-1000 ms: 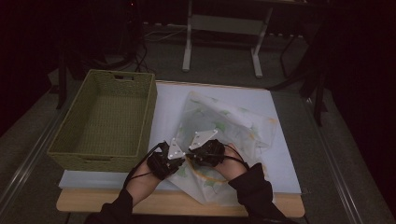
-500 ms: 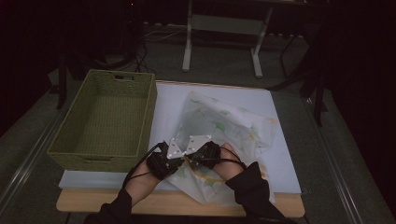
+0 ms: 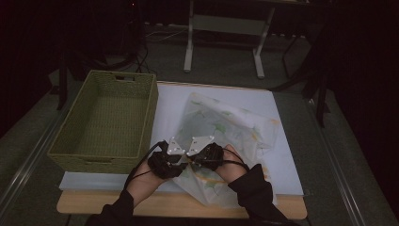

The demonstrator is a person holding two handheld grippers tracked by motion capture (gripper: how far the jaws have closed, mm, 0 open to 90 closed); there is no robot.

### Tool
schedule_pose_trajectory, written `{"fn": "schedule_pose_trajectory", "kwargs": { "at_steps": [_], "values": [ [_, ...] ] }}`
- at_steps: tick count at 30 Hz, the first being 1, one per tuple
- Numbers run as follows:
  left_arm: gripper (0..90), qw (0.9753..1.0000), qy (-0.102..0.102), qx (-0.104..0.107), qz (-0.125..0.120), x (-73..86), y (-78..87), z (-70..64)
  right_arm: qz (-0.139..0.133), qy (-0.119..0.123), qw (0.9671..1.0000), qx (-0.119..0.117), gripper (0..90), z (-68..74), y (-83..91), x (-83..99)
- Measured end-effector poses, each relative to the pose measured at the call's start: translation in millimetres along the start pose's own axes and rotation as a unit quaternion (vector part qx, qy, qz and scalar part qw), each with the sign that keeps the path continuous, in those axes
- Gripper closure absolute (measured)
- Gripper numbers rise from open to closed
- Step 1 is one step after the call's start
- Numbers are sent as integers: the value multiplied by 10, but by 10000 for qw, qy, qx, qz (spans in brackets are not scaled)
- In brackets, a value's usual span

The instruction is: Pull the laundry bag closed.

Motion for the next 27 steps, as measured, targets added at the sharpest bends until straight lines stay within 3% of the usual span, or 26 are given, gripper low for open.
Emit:
{"fn": "schedule_pose_trajectory", "kwargs": {
  "at_steps": [2,4,6,9,10,12,13,15,17,19,23,27],
  "values": [
    [713,9998,-59,-66,199,16,-8,25,19,15,10000,-10,900,9,-3,-5],
    [882,9992,-132,-175,328,42,-28,41,-8,29,10000,-24,900,10,-7,-6],
    [897,9984,-270,-358,356,62,-37,37,5,50,10000,-59,900,16,-16,-6],
    [900,9982,-315,-376,346,74,-38,12,-1,-119,9999,-67,900,17,-45,4],
    [900,9970,-587,-320,395,83,-7,6,13,-148,9999,-23,878,21,-60,11],
    [900,9980,-588,-163,136,94,7,-26,-27,-173,9997,-181,830,8,-62,22],
    [900,9965,-803,-204,56,101,23,-45,-13,-102,9999,-121,820,-5,-56,29],
    [900,9952,-893,-389,-7,106,51,-62,5,-69,9999,-140,800,-7,-53,33],
    [900,9937,-1034,-435,-36,108,70,-73,14,3,10000,-51,786,8,-62,33],
    [900,9937,-1025,-433,-98,108,85,-61,28,-3,10000,-44,759,11,-70,28],
    [900,9949,-956,-237,-207,111,102,-21,7,37,10000,7,719,9,-75,3],
    [900,9943,-1021,-138,-259,123,105,-16,20,66,10000,26,705,20,-99,-17]
  ]
}}
Point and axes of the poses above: each handheld gripper's, and its own axes: y roughly backward along the jaws, x roughly out of its underside, z roughly to its left, the point moved 2 cm from there along -y, roughly forward along the jaws, and after that the axes turned 3 degrees about -x, right-handed, at the moved point
